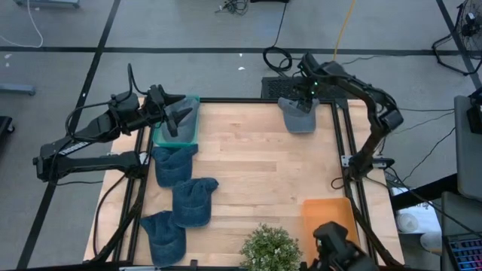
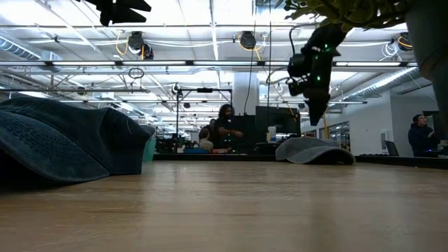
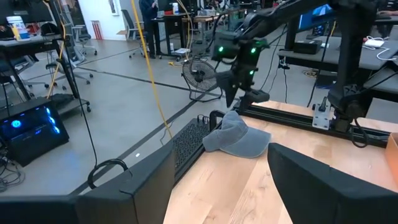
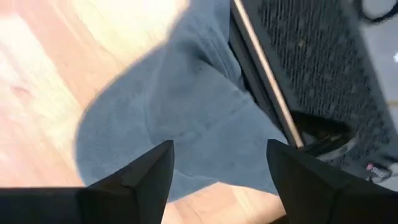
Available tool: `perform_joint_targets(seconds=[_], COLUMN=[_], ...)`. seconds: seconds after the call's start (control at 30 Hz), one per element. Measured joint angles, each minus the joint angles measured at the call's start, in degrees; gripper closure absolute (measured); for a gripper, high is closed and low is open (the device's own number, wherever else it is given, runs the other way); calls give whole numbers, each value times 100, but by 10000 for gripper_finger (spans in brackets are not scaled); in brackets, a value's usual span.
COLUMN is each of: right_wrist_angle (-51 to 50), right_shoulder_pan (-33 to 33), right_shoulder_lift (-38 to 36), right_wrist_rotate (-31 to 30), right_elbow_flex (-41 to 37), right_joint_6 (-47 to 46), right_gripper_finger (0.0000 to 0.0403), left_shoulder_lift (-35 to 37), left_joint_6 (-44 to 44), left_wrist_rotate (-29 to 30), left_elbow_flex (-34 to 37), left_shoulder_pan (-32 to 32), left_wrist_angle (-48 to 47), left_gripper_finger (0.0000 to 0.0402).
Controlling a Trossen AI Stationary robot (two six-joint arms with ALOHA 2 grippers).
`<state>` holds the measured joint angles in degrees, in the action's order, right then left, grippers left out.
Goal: Pick & Place hat
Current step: Put the gray cap into the green bin
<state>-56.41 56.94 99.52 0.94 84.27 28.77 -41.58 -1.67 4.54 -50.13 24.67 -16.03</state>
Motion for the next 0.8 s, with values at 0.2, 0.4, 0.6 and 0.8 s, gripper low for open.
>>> perform_joint_targets(seconds=[0.2, 0.4, 0.6, 0.8], right_wrist_angle=[69, 511, 590, 398], right_shoulder_pan=[158, 226, 237, 279], right_shoulder_lift=[341, 488, 637, 868], right_wrist_rotate=[73, 85, 80, 235], right_elbow_flex=[0, -2, -2, -7], right_joint_6=[14, 201, 360, 358], right_gripper_finger=[160, 160, 161, 161], left_shoulder_lift=[0, 0, 0, 0], left_joint_6=[0, 0, 0, 0], left_wrist_rotate=[1, 0, 0, 0], left_elbow_flex=[0, 0, 0, 0], left_shoulder_pan=[0, 0, 0, 0], left_wrist_angle=[0, 0, 0, 0], left_gripper_finger=[144, 140, 140, 146])
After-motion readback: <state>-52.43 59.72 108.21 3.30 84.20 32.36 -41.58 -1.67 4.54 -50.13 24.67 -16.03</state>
